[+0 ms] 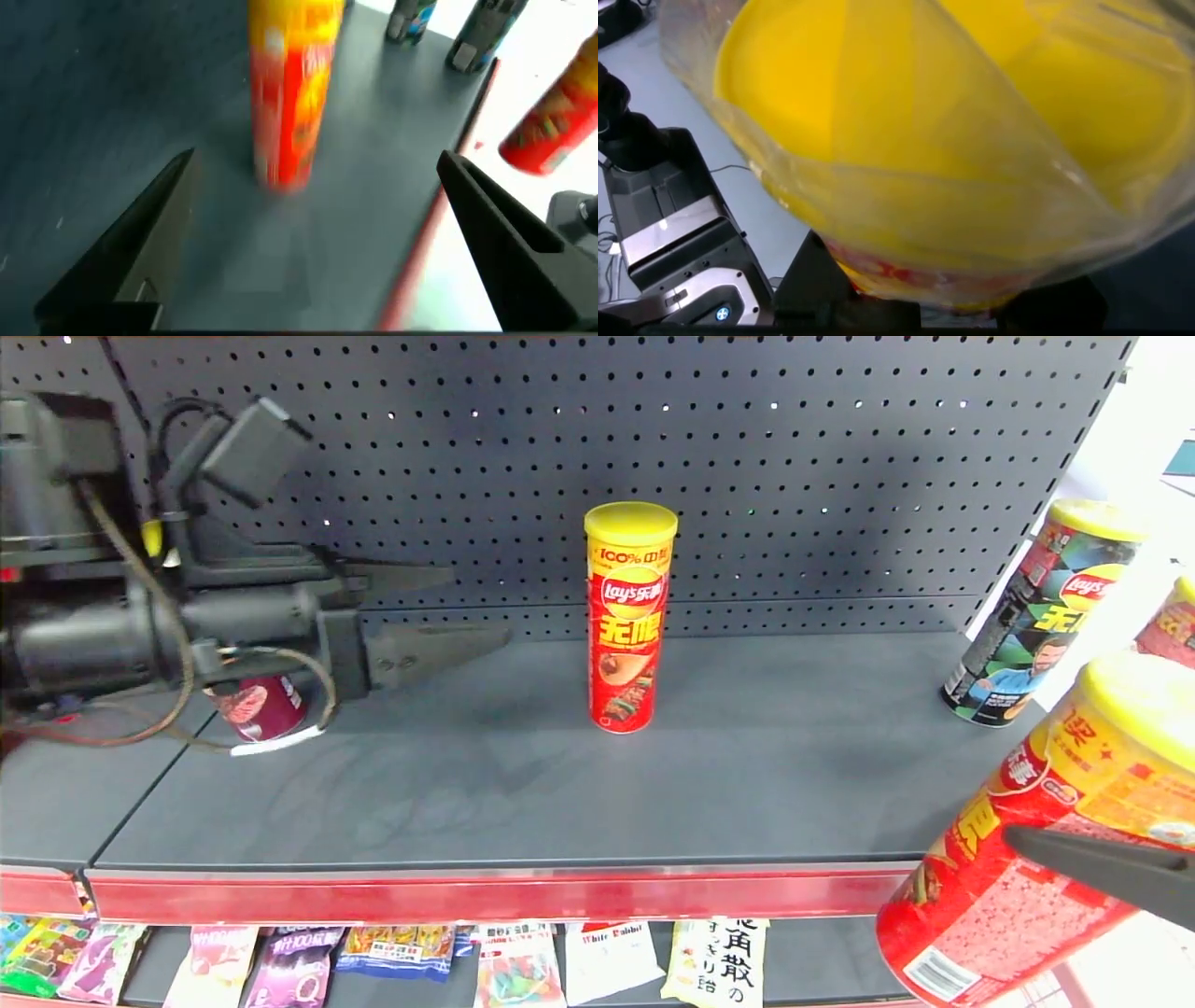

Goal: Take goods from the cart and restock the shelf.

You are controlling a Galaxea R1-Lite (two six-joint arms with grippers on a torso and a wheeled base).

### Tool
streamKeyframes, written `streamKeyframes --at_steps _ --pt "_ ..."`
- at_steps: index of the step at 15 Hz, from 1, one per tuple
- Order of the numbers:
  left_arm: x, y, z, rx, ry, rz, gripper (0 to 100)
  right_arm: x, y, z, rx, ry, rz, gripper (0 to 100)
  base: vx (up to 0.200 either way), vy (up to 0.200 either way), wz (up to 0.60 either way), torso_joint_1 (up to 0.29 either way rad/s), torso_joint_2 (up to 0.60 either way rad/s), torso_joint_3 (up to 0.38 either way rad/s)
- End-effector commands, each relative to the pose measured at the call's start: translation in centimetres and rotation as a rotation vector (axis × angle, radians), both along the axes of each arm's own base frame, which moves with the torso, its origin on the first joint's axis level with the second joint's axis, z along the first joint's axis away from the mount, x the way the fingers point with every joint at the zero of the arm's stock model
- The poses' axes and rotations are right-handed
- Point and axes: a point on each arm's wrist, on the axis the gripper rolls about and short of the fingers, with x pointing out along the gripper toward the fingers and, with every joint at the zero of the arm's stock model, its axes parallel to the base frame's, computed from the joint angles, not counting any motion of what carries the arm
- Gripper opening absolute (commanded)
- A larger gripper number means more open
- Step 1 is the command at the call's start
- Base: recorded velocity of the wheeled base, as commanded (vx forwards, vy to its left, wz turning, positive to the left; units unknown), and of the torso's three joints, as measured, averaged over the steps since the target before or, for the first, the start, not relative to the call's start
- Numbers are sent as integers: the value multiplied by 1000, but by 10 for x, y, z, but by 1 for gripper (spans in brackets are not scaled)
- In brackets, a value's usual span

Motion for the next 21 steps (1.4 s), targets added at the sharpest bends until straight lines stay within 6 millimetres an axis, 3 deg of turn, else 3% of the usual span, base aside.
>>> streamKeyframes --at_steps 1,6,14,18,19,21 --pt "64 -51 -30 24 52 -93 100 2 0 -1 -1 9 -2 0 0 0 0 0 0 0" --pt "94 -79 -33 19 19 -125 100 6 2 -2 -4 24 1 0 0 0 0 0 0 0" --pt "116 -101 -38 19 -25 -142 100 6 2 -1 -2 24 2 0 0 0 0 0 0 0" --pt "117 -107 -41 21 -21 -148 100 6 2 -1 -2 23 -1 0 0 0 0 0 0 0" --pt "116 -108 -42 21 -14 -152 0 6 2 -1 -3 23 1 0 0 0 0 0 0 0" --pt "113 -111 -43 18 1 -160 0 6 2 -1 -2 24 -3 0 0 0 0 0 0 0"
